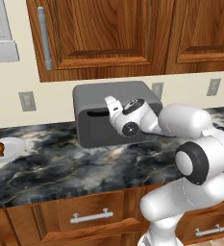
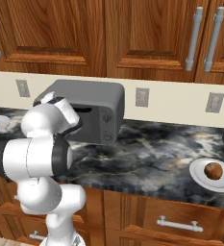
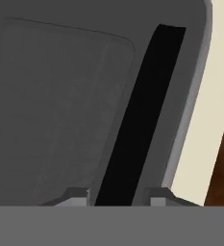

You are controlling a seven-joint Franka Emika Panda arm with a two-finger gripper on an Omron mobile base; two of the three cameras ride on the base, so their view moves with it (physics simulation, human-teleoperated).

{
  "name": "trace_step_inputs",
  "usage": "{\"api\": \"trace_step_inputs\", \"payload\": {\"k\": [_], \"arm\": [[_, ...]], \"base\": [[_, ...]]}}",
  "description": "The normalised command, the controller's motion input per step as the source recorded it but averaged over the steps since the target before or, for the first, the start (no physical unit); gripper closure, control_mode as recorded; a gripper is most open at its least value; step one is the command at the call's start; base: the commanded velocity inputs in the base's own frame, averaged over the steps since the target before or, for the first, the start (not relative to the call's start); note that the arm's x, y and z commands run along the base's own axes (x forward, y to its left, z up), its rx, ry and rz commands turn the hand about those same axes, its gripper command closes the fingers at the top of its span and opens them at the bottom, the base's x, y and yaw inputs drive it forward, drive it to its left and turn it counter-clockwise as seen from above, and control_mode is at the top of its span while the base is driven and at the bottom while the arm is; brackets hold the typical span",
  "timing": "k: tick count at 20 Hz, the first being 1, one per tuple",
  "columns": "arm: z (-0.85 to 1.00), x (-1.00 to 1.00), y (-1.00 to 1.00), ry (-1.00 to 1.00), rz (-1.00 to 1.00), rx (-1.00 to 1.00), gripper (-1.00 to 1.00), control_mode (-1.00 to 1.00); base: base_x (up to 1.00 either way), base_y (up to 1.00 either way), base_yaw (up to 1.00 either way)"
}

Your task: Open the toaster oven door. Place the bread on the top rack in the toaster oven and place the chicken drumstick on the bottom rack.

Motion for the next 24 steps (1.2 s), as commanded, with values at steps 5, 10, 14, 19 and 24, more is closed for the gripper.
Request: {"api": "trace_step_inputs", "payload": {"k": [5,10,14,19,24], "arm": [[-0.02,-0.27,0.20,0.17,0.00,0.00,1.00,-1.00],[-0.05,-0.37,0.22,0.18,0.00,0.00,1.00,-1.00],[-0.20,-0.62,0.24,0.20,0.00,0.00,1.00,-1.00],[-0.39,-0.43,0.30,0.38,0.00,0.00,1.00,-1.00],[-0.73,-0.03,0.61,0.65,-0.01,-0.12,1.00,-1.00]], "base": [[0.00,0.00,0.00],[0.00,0.00,0.00],[0.00,0.00,0.00],[0.00,0.00,0.00],[0.00,0.00,0.00]]}}
